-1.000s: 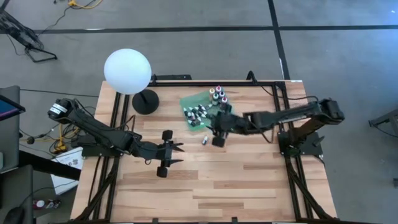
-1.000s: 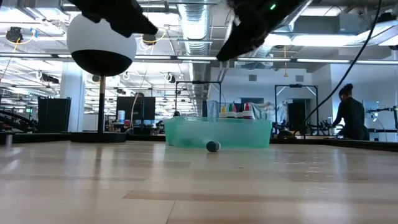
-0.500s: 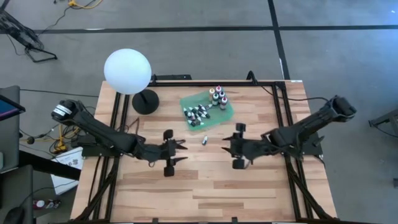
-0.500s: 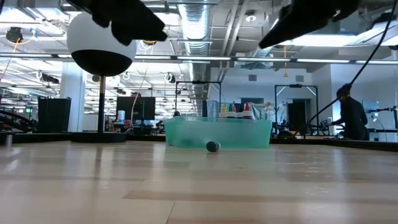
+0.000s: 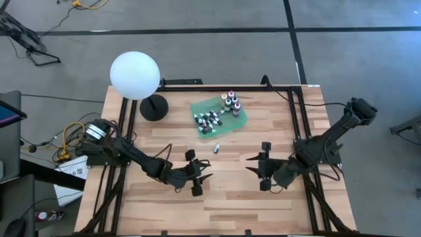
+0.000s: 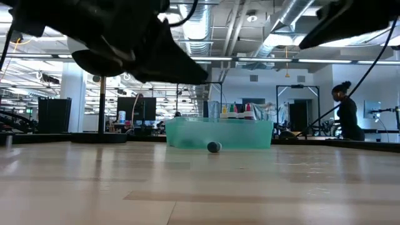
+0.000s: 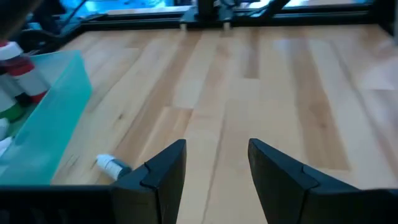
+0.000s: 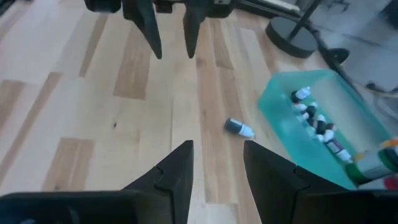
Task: Pick & Place food coloring
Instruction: Put the blue food coloring bottle into the green bin
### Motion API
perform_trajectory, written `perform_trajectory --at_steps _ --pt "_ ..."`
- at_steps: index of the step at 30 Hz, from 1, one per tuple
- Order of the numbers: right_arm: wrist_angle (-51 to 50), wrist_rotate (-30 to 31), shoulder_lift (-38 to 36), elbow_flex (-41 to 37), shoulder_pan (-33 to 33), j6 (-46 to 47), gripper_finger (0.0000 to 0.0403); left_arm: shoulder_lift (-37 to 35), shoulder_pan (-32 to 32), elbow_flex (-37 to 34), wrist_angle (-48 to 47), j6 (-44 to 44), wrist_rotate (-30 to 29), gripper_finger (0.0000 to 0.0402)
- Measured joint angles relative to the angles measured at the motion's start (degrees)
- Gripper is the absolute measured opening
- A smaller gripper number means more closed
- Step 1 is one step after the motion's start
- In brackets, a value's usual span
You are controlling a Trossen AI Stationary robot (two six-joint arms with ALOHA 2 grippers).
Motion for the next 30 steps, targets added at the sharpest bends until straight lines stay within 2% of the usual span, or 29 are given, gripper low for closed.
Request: perform_trajectory --at_steps 5,14,23,30 --pt "0.05 3.31 -0.23 -0.74 0.83 0.31 0.0134 4.27 0.98 1.54 1.03 -2.64 -5.47 0.0168" --pt "0.11 3.24 -0.26 -0.74 0.79 0.33 0.0134 11.1 6.09 4.65 0.88 -13.49 -0.84 0.0168" --pt "0.13 3.02 -0.26 -0.71 0.83 0.79 0.0134 13.15 8.16 5.22 -0.84 -16.25 -4.83 0.0168" --pt "0.1 2.96 -0.26 -0.71 0.83 0.9 0.0134 14.49 9.63 5.18 -1.44 -17.75 -4.39 0.0169"
